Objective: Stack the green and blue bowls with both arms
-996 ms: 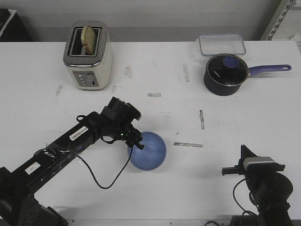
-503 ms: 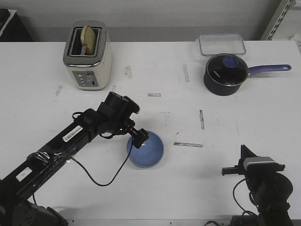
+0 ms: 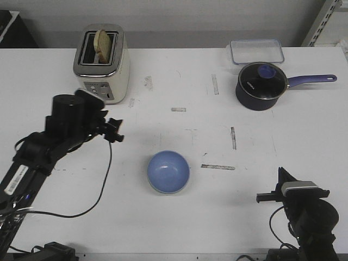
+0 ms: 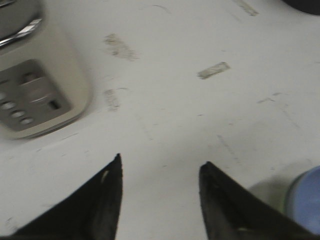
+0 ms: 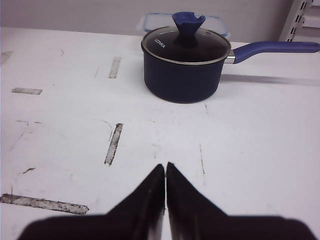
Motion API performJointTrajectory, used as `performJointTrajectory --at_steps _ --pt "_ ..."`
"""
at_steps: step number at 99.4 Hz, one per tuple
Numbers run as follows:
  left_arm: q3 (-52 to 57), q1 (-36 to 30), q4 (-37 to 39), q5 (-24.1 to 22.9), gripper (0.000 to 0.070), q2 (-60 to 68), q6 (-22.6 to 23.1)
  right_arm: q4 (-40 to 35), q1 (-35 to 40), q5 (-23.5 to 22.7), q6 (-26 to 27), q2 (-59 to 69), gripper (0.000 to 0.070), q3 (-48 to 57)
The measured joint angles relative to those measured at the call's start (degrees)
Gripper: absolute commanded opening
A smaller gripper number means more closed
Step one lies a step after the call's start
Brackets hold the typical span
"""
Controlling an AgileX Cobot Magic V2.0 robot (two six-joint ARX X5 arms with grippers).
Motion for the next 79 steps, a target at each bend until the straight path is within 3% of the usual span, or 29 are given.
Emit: performJointTrajectory --at_steps 10,26,56,79 --pt "-3.98 6.91 0.61 -0.17 0.0 -5.14 -0.66 0.0 0.0 0.0 0.0 0.0 0.0 0.0" --pt "-14.43 13.49 5.97 -0.2 0.0 -14.53 -3.17 0.0 0.0 0.0 0.0 0.0 0.0 0.0" --pt "-38.38 13.51 16.61 -0.81 0.0 -34.58 -5.01 0.0 0.0 0.0 0.02 0.0 0.0 0.0" --pt "-50.49 13.51 26.1 -1.6 0.0 -49.68 -5.64 0.0 0.0 0.0 0.02 0.0 0.0 0.0"
